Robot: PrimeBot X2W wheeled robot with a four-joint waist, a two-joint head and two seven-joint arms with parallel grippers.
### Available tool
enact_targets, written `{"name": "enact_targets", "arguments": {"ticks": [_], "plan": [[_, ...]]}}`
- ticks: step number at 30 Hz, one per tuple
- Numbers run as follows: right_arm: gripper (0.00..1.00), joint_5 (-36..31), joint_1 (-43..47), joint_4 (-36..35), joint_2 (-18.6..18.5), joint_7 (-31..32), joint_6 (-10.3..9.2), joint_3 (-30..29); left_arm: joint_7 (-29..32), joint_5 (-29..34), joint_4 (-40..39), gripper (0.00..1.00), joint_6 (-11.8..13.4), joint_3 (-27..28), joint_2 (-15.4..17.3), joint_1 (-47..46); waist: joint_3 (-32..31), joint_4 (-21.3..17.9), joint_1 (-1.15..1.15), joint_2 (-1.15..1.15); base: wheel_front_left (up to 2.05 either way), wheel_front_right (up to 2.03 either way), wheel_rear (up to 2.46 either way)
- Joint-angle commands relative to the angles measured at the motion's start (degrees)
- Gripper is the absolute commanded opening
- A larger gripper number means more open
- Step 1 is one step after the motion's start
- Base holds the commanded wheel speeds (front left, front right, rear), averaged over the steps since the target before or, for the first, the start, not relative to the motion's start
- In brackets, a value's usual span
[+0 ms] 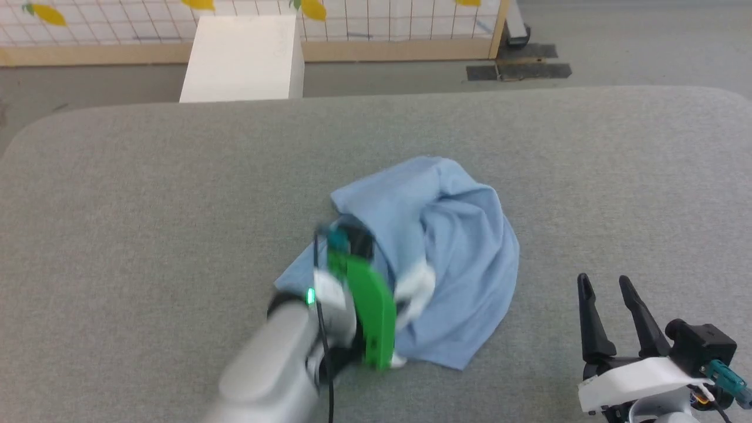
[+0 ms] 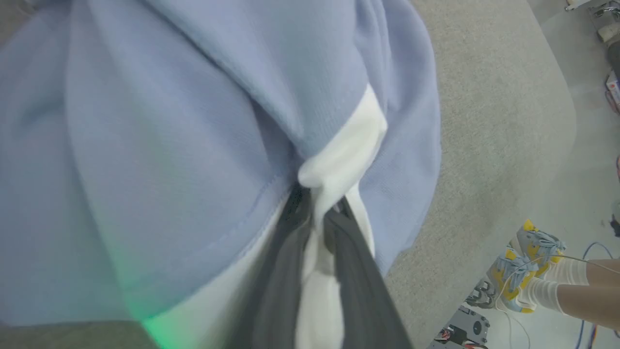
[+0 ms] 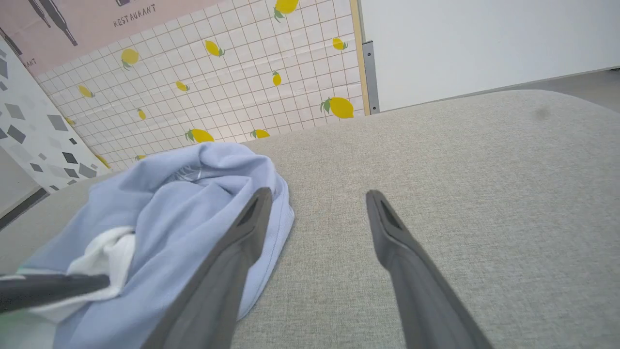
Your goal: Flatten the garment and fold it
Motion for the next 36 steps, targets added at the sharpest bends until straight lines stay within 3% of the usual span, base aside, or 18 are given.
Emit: {"name": "enact_targets", "arguments": {"ticks": [1, 2, 3, 4, 9, 12, 20, 25, 29, 36], "plan": [[1.00, 0.40, 0.37, 0.08, 0.03, -0.31, -0.09, -0.15, 1.01, -0.09, 1.19, 0.00, 0.56, -0.60, 0.15, 2.08, -0.62, -0.02, 0.00, 0.00, 0.00, 0.00, 0.00], [1.00, 0.49, 0.36, 0.08, 0.03, -0.32, -0.09, -0.08, 1.39, -0.51, 1.71, 0.00, 0.98, -0.54, 0.11, 2.93, -0.71, 0.13, 0.00, 0.00, 0.00, 0.00, 0.00], [1.00, 0.56, 0.36, 0.06, 0.03, -0.32, -0.09, 0.01, 1.15, -1.01, 1.78, 0.39, 1.43, -0.13, 0.04, 3.47, -0.83, 0.45, 0.00, 0.00, 0.00, 0.00, 0.00], [1.00, 0.58, 0.41, 0.04, 0.03, -0.32, -0.09, -0.03, 0.51, -1.49, 1.44, 1.00, 1.69, 0.45, -0.05, 3.57, -1.05, 0.84, 0.00, 0.00, 0.00, 0.00, 0.00], [1.00, 0.61, 1.24, 0.14, 0.03, -0.34, -0.09, -0.32, -7.44, -8.21, -5.92, 1.00, 2.87, 9.05, -0.83, 1.86, -2.71, 3.34, 0.00, 0.00, 0.00, 0.00, 0.00], [1.00, 0.83, 1.54, 0.21, 0.03, -0.34, -0.09, -0.15, -14.60, -8.38, -10.18, 1.00, 3.52, 13.89, 0.40, 1.47, -3.49, 4.20, 0.00, 0.00, 0.00, 0.00, 0.00], [1.00, 1.10, 1.97, 0.76, 0.03, -0.34, -0.09, 0.30, -36.09, 5.17, -14.37, 1.00, 7.74, 17.56, 8.63, 9.46, -4.23, 5.49, 0.00, 0.00, 0.00, 0.00, 0.00], [1.00, 0.85, 1.53, 1.27, 0.03, 2.29, -0.09, 0.21, -41.12, 8.71, -14.01, 1.00, 10.64, 17.46, 8.83, 16.49, -3.60, 6.35, 0.00, 0.00, 0.00, 0.00, 0.00], [1.00, 1.78, -1.90, 1.36, 0.03, 8.71, -0.09, 0.62, -42.22, 8.87, -15.94, 1.00, 12.46, 18.36, 7.01, 20.32, -2.29, 6.90, 0.00, 0.00, 0.00, 0.00, 0.00], [1.00, -0.32, -18.24, 2.70, 0.03, 31.60, -0.09, 6.47, -42.69, 10.01, -19.16, 1.00, 13.07, 18.45, 5.43, 21.68, 1.02, 9.28, 0.00, 0.00, 0.00, 0.00, 0.00]]}}
